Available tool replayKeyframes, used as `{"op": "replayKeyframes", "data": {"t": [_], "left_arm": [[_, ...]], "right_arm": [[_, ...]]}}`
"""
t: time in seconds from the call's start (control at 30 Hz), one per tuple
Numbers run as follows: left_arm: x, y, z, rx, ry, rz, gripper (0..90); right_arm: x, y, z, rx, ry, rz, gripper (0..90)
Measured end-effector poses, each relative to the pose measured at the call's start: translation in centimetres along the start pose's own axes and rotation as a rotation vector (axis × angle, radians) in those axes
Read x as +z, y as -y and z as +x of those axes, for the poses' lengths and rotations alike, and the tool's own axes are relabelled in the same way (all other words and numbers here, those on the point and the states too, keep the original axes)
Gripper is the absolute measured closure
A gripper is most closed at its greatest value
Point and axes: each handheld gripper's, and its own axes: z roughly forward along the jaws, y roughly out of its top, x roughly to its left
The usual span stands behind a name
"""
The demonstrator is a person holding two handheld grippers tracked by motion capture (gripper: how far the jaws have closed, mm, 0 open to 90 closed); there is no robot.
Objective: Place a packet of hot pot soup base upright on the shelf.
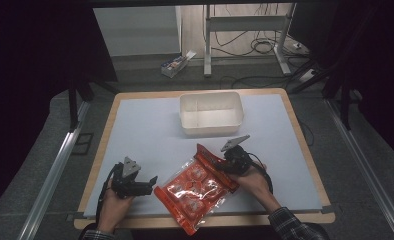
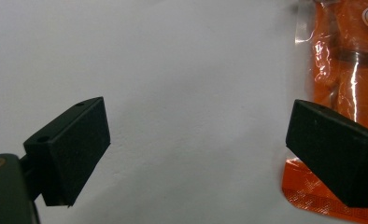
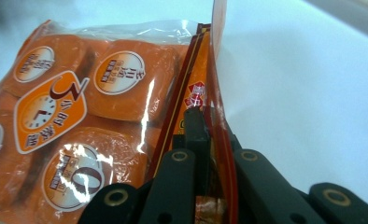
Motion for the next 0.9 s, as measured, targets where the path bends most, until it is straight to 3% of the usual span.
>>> {"op": "replayKeyframes", "data": {"t": [0.3, 0.5, 0.73, 0.9], "left_arm": [[-0.1, 0.0, 0.1, -0.017, 0.004, 0.008, 4.6], [0.0, 0.0, 0.1, -0.018, 0.009, 0.014, 3.8], [-0.1, 0.0, 0.2, -0.026, 0.018, 0.001, 3.6], [-0.1, 0.0, 0.2, -0.025, 0.02, -0.002, 3.5]], "right_arm": [[-2.3, -1.8, 0.7, -0.008, -0.038, -0.036, 89.1], [-4.3, -3.7, 2.1, -0.069, -0.05, -0.064, 89.0], [-6.0, -5.8, 3.4, -0.095, -0.085, -0.083, 89.1], [-7.1, -7.1, 4.3, -0.137, -0.078, -0.084, 89.1]]}}
